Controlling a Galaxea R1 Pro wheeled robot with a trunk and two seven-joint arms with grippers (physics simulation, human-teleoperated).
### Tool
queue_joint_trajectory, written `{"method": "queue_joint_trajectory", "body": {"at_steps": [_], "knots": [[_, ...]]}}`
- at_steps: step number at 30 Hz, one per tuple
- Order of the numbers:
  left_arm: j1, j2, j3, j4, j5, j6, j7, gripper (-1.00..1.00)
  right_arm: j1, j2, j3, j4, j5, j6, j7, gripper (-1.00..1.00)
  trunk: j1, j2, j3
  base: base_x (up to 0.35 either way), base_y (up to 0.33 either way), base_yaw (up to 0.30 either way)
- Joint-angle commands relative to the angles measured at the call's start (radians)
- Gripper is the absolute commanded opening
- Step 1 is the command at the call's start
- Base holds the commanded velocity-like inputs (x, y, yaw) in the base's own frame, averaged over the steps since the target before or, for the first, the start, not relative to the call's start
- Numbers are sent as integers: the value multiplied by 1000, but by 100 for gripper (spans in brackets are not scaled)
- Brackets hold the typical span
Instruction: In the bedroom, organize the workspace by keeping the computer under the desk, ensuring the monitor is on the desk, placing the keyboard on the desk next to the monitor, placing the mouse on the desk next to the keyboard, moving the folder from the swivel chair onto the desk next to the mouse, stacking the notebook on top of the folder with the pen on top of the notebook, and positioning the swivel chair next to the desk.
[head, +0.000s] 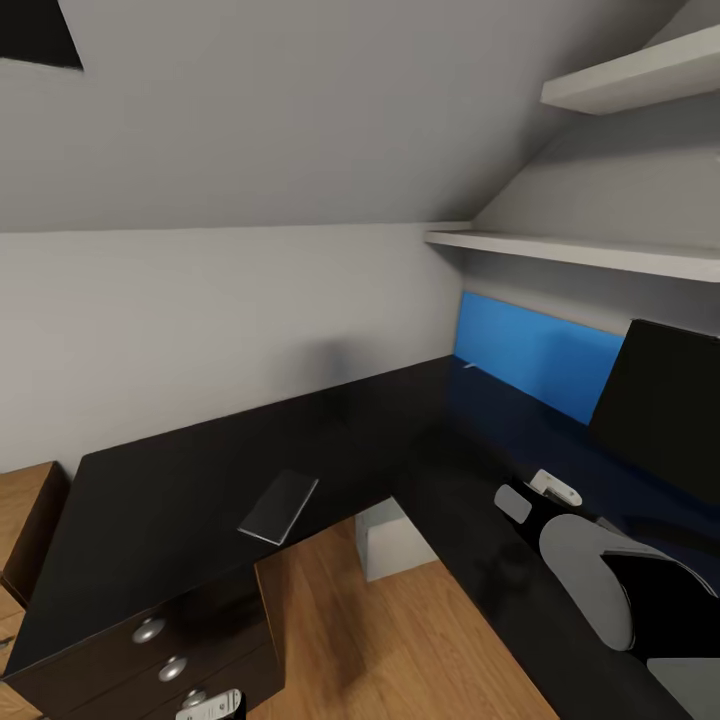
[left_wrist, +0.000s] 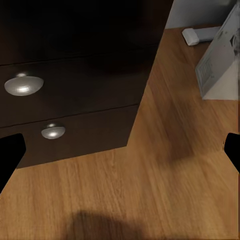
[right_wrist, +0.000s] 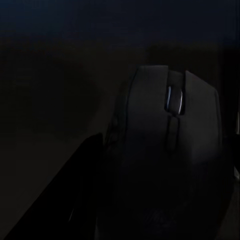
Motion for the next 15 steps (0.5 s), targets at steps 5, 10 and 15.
{"method": "queue_joint_trajectory", "body": {"at_steps": [5,10,15], "knots": [[0,1,-6,28,10,-7,3,100,-1,0,-5,0,-4,-8,2,-100,0,-1,0,0,0,-45],[0,1,-6,34,10,-8,3,100,0,0,-5,0,-4,-8,2,-100,0,-1,0,0,0,-4],[0,2,-6,36,11,-9,3,100,-1,0,-5,0,-3,-8,2,-100,0,-1,2,0,0,-138]]}}
